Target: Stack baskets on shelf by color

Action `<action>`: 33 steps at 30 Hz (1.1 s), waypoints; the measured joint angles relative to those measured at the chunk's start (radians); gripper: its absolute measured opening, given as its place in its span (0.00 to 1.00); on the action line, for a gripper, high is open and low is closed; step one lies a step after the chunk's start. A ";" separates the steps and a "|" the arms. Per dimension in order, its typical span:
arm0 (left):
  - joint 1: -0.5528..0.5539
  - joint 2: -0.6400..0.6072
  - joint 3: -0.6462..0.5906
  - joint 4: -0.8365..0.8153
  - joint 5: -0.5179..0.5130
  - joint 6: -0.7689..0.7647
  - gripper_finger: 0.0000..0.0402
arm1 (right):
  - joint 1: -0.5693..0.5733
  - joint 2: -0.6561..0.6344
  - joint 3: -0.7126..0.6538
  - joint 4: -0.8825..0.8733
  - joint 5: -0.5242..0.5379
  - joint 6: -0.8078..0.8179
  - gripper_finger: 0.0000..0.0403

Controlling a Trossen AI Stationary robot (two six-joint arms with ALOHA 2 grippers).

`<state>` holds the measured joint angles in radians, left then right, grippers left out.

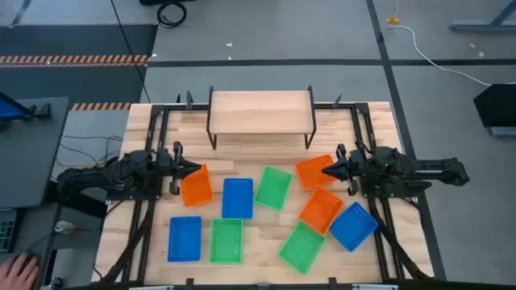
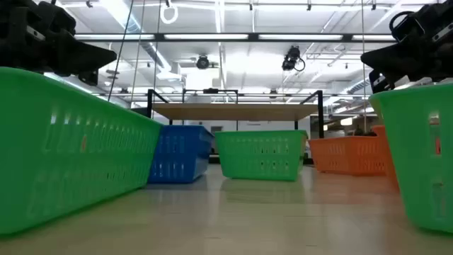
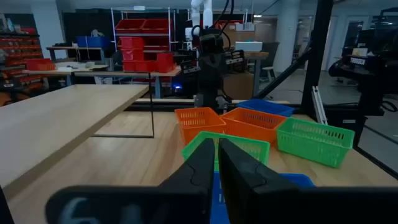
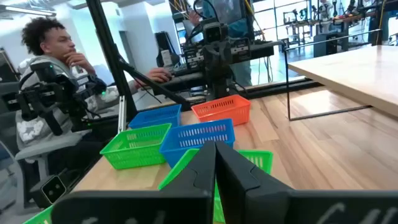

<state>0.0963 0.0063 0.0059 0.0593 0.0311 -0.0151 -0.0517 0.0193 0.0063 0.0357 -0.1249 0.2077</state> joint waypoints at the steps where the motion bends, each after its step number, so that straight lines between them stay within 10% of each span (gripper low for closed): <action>1: 0.000 0.000 0.000 0.000 0.000 0.000 0.07 | 0.000 0.000 0.000 0.000 0.000 0.000 0.04; 33: 0.000 0.000 0.000 0.000 0.000 0.000 0.07 | 0.000 0.000 0.000 0.000 0.000 0.000 0.04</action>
<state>0.0959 0.0063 0.0061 0.0593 0.0311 -0.0151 -0.0519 0.0195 0.0063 0.0358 -0.1249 0.2077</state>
